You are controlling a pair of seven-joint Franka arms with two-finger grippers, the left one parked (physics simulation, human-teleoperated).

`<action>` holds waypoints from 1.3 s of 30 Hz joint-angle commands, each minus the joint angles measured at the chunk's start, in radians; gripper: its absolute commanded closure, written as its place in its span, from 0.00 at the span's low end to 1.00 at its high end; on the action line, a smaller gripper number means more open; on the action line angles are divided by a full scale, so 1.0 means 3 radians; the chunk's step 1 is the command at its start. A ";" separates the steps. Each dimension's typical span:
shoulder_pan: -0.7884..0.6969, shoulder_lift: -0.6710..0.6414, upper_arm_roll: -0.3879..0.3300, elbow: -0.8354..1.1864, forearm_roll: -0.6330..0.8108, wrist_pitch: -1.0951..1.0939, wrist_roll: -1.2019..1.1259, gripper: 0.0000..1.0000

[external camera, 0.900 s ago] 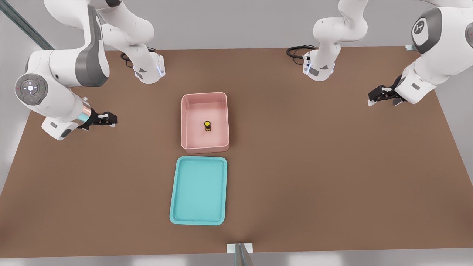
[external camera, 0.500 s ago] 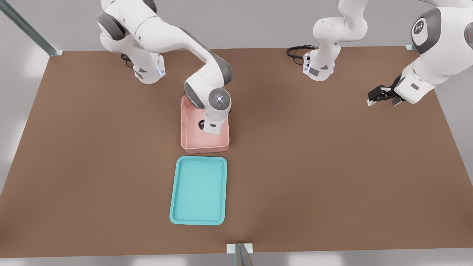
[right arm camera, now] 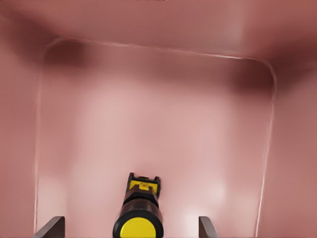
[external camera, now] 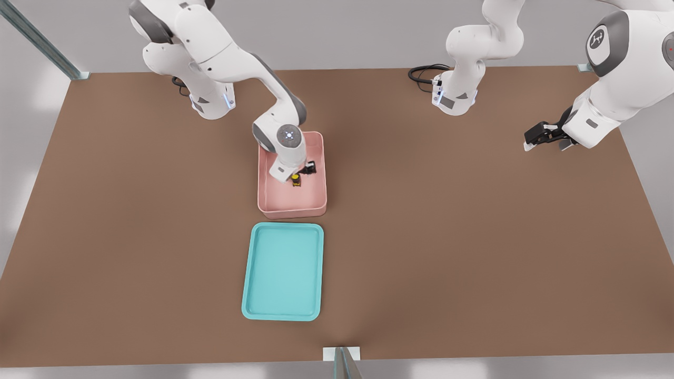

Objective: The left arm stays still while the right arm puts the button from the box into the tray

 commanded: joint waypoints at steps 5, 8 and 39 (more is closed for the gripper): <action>-0.0014 0.0162 0.0003 -0.0096 -0.0042 0.0719 0.1271 0.00; -0.0009 0.0162 0.0003 -0.0177 -0.0047 0.0765 0.1271 0.00; -0.1615 0.1552 0.0714 0.2905 -0.0716 -0.1633 -0.1229 0.53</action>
